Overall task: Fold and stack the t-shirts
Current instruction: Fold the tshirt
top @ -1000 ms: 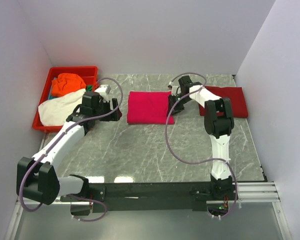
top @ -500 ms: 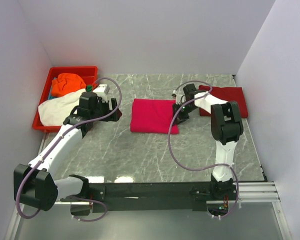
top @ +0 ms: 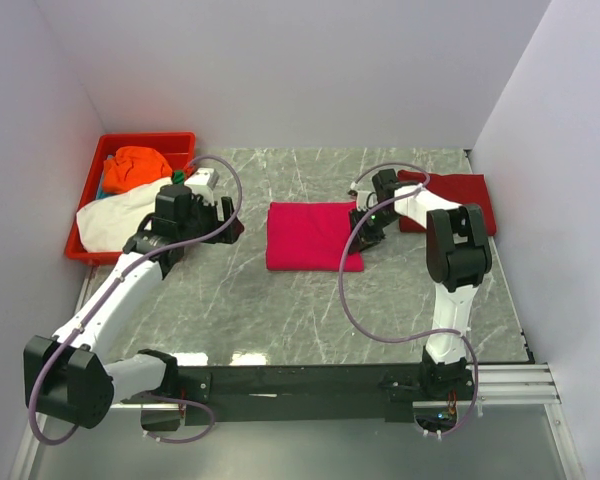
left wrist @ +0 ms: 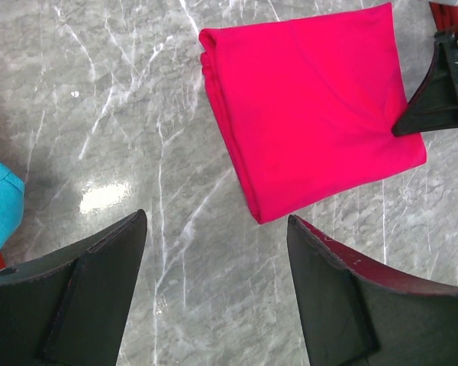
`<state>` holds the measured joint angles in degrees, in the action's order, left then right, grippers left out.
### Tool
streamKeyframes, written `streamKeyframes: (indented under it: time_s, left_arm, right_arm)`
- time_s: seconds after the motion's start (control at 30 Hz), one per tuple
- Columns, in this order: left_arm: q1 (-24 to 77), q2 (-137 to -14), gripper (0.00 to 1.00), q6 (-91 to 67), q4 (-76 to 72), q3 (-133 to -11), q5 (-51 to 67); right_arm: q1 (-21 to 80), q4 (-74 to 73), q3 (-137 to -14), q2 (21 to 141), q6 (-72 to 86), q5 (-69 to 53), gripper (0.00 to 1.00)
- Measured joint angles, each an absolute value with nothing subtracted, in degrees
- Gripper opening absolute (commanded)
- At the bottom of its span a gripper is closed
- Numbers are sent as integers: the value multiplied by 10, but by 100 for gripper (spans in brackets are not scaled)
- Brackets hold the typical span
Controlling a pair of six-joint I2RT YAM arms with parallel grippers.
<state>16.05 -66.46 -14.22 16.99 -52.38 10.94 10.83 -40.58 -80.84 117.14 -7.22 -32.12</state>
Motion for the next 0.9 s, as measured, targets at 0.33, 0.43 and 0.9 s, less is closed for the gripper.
streamKeyframes:
  time_s: [0.33,0.43,0.9]
  left_arm:
    - [161,-662,80,-142,170,-524,109]
    - [161,-658,80,-142,170,-524,109]
    - [161,-653,81,-142,170,-524,109]
  right_arm:
    - [89,-430,-846,1171,-102,-289,50]
    - [85,-431,-866,1171,-103,-280,53]
    - [68,-431,-926,1183,-99,-276,66]
